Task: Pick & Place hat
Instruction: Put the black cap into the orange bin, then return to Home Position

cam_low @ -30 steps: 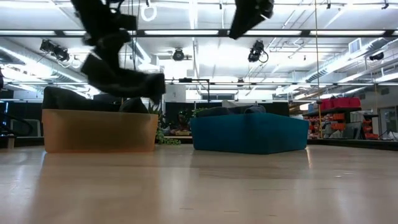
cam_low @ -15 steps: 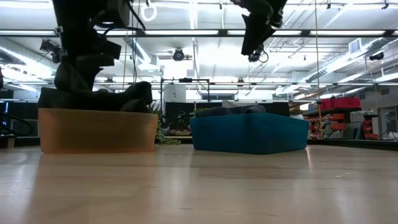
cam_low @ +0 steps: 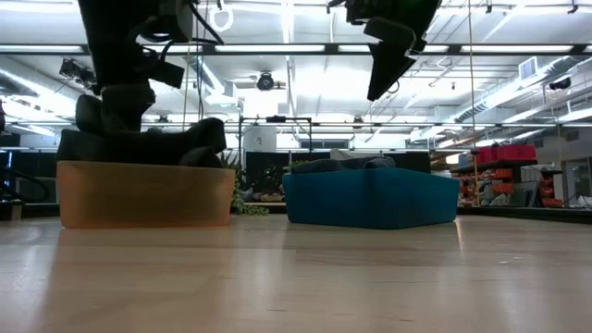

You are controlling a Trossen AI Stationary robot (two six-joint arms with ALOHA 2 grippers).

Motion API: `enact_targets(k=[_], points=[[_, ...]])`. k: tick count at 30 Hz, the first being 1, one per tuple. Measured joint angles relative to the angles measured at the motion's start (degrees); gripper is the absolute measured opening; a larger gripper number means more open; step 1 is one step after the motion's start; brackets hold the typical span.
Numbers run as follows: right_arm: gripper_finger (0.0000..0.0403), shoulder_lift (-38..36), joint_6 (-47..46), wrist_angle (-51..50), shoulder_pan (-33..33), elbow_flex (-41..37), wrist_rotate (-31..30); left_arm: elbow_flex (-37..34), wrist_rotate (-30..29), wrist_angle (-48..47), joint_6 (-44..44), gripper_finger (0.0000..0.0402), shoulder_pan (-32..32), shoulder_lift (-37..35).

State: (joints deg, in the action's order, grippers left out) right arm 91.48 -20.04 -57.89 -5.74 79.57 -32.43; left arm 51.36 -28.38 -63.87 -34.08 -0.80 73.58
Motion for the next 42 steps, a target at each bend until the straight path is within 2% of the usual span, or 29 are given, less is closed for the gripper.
enact_targets(k=[5, 12, 15, 17, 20, 24, 28, 32, 36, 38, 42], points=[[0.0137, -0.9, 1.0, -2.2, -0.3, 0.3, 0.7, 5.6, -0.3, -5.8, 0.1, 0.0129, -1.7, -0.4], [0.0137, -4.8, 3.6, -17.7, -1.8, 3.8, 0.9, 19.2, -2.7, -13.6, -4.5, 0.0132, -6.6, -4.1], [0.0137, -8.2, -3.2, -24.7, -2.7, 3.7, -0.5, 23.0, -6.4, -15.4, -5.6, 0.0130, -9.0, -7.6], [0.0137, -11.7, -9.8, -27.5, -3.7, 2.3, -4.3, 23.6, -10.7, -15.9, -7.2, 0.0129, -11.3, -11.2], [0.0137, -18.2, -14.1, -27.1, -5.5, -2.0, -8.0, 23.3, -12.4, -18.3, -7.7, 0.0129, -14.3, -17.7], [0.0137, -28.6, -12.9, -15.8, -7.8, -11.1, -5.3, 18.3, -16.2, -17.6, -11.2, 0.0128, -17.2, -28.7], [0.0137, -38.7, -1.7, 6.2, -9.9, -23.2, -1.8, 8.5, -18.4, -7.1, -10.0, 0.0128, -19.2, -39.9], [0.0137, -47.0, 11.2, 28.3, -11.0, -35.6, 1.6, -3.5, -18.3, 10.4, -0.1, 0.0128, -20.4, -49.5], [0.0137, -53.7, 22.7, 47.9, -10.9, -46.1, 2.8, -11.7, -18.3, 27.3, 13.9, 0.0128, -20.7, -55.8], [0.0137, -57.1, 25.4, 52.3, -10.6, -49.6, 5.6, -13.4, -18.0, 32.3, 19.5, 0.0128, -20.7, -58.3], [0.0137, -63.9, 27.4, 55.6, -10.0, -54.7, 11.8, -13.5, -16.0, 32.9, 21.0, 0.0128, -20.7, -63.6]])
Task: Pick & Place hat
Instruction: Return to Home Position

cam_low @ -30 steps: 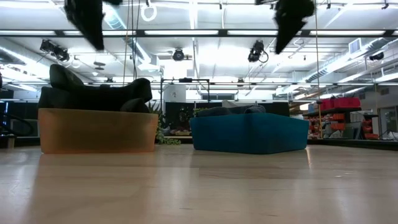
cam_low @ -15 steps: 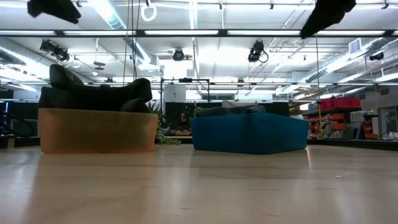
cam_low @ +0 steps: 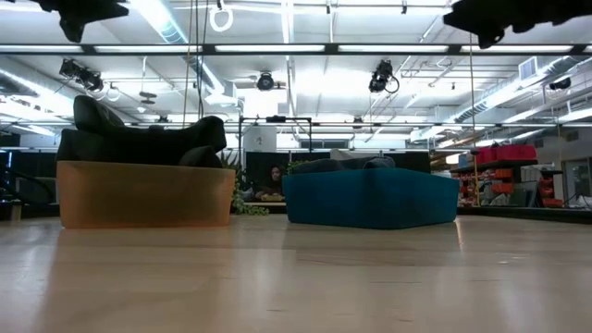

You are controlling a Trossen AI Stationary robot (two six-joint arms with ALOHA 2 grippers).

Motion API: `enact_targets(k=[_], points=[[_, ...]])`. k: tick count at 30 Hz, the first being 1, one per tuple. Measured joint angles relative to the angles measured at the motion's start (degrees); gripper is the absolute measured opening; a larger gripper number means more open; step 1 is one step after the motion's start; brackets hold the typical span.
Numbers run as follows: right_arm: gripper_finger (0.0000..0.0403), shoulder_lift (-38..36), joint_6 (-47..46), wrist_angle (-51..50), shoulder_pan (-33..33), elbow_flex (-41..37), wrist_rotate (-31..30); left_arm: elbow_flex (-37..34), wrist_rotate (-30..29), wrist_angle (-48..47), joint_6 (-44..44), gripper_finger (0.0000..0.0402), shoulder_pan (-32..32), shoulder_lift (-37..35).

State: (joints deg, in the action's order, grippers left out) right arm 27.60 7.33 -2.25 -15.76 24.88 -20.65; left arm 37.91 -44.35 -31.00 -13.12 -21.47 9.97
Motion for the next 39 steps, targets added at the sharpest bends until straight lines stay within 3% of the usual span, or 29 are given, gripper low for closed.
enact_targets(k=[3, 8, 16, 20, 25, 31, 39], points=[[0.0137, -4.5, 0.6, 0.1, 0.2, -2.7, 3.7, 0.0, 1.1, -0.7, 1.5, 0.0128, 0.0, -4.0], [0.0137, -9.3, 2.8, 3.2, 0.2, -7.5, 4.2, -5.1, 4.8, 2.0, 4.3, 0.0128, 0.0, -6.9], [0.0137, -12.8, 6.8, 17.0, 0.9, -19.0, 8.7, -21.6, 7.2, 21.4, 8.4, 0.0128, 0.0, -7.1], [0.0137, -13.8, 7.4, 17.7, 2.5, -21.3, 12.8, -26.6, 8.8, 28.8, 9.6, 0.0128, 0.3, -7.1], [0.0137, -15.2, 9.0, 15.1, 5.4, -21.4, 12.2, -25.7, 8.5, 28.7, 11.9, 0.0128, 1.4, -7.1], [0.0137, -18.1, 4.3, 7.5, 8.8, -21.4, 13.5, -22.1, 8.6, 27.0, 16.8, 0.0128, 1.9, -7.2], [0.0137, -19.9, 3.0, 4.0, 11.0, -21.4, 18.8, -29.2, 8.6, 30.1, 12.3, 0.0128, 2.6, -7.1]])
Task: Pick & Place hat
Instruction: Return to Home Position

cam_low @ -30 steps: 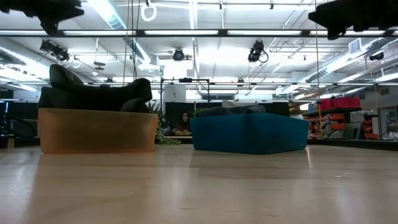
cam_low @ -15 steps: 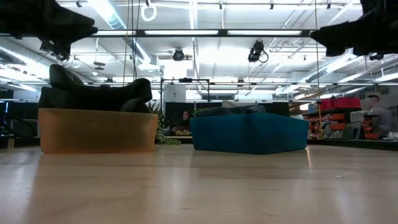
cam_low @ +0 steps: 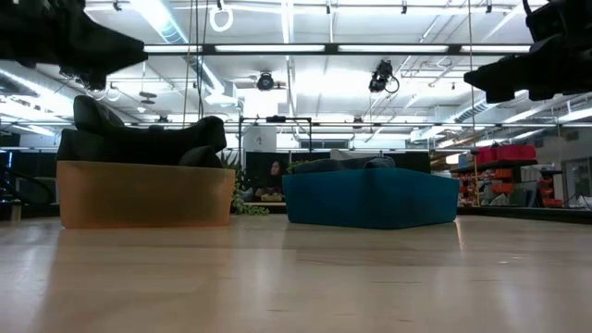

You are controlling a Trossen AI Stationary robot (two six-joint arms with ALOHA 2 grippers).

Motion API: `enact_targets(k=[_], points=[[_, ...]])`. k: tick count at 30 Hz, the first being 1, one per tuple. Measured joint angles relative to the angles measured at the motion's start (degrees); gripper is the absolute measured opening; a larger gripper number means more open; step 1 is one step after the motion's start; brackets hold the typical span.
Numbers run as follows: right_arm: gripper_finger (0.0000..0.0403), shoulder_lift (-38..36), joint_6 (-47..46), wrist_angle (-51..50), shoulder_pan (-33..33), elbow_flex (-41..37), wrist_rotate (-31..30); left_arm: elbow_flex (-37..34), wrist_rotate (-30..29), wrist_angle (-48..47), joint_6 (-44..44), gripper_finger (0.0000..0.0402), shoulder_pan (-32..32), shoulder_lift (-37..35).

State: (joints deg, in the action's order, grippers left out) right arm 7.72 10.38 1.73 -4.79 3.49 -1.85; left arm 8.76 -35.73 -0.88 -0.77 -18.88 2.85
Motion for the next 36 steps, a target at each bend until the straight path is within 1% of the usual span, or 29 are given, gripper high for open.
enact_targets(k=[5, 9, 14, 18, 24, 29, 36], points=[[0.0137, 0.0, 0.7, -0.4, 0.4, 0.0, 0.0, -5.5, 0.0, 7.8, -0.1, 0.0128, 1.3, 0.0], [0.0137, 0.0, 0.6, -1.9, 0.4, 0.0, 0.3, -7.4, 2.1, 8.0, -0.4, 0.0128, 2.5, 0.0], [0.0137, 0.0, -1.6, -2.7, 0.4, 0.0, 1.5, -8.0, 3.0, 8.2, -1.6, 0.0128, 3.6, 0.0], [0.0137, 0.0, -3.5, -3.3, 0.4, -0.1, 1.5, -8.2, 4.2, 6.1, -2.0, 0.0128, 3.7, 0.2], [0.0137, 0.4, -5.5, -1.2, 0.4, -2.6, 1.7, -8.2, 5.2, 5.4, -3.0, 0.0128, 3.7, 0.1], [0.0137, 0.4, -4.0, -1.3, 0.3, -2.6, 2.8, -8.2, 5.3, 5.4, -3.1, 0.0128, 3.7, 0.1], [0.0137, 0.4, -2.8, -1.3, 0.3, -2.6, 2.4, -8.3, 5.4, 6.3, -3.1, 0.0128, 3.7, 0.1]])
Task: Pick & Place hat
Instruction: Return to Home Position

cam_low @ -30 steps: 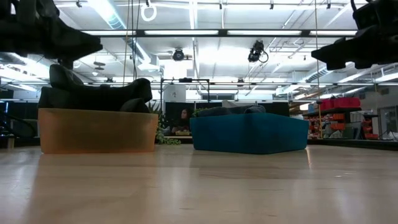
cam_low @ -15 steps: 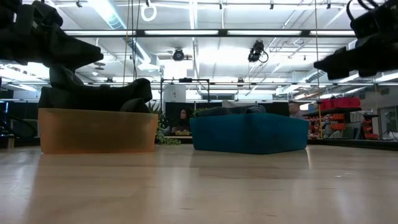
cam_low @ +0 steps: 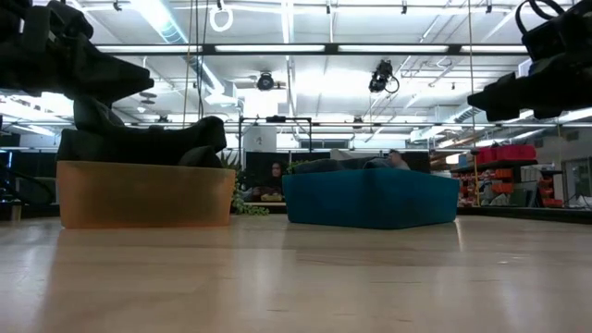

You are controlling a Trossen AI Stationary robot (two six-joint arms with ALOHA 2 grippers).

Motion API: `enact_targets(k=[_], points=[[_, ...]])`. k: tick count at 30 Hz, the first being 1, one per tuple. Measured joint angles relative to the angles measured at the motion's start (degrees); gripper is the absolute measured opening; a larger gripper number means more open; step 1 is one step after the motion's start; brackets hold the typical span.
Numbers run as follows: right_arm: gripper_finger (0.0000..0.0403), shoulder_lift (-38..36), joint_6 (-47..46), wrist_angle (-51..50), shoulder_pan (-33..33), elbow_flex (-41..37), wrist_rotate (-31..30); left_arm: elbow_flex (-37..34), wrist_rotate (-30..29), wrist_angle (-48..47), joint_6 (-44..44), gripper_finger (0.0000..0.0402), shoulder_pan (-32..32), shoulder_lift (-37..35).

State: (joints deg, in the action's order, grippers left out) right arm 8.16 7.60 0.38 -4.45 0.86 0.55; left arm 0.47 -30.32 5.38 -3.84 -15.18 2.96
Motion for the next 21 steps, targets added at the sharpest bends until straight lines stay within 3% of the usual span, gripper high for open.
enact_targets(k=[8, 21], points=[[0.0137, 0.0, -8.8, 0.0, 0.0, 0.0, 0.0, 0.0, 0.0, 0.3, 0.0, 0.0128, 0.0, 0.0], [0.0137, 0.0, -8.7, 0.0, 0.0, 0.0, 0.0, 0.0, 0.0, 0.7, 0.0, 0.0128, 0.0, 0.0]])
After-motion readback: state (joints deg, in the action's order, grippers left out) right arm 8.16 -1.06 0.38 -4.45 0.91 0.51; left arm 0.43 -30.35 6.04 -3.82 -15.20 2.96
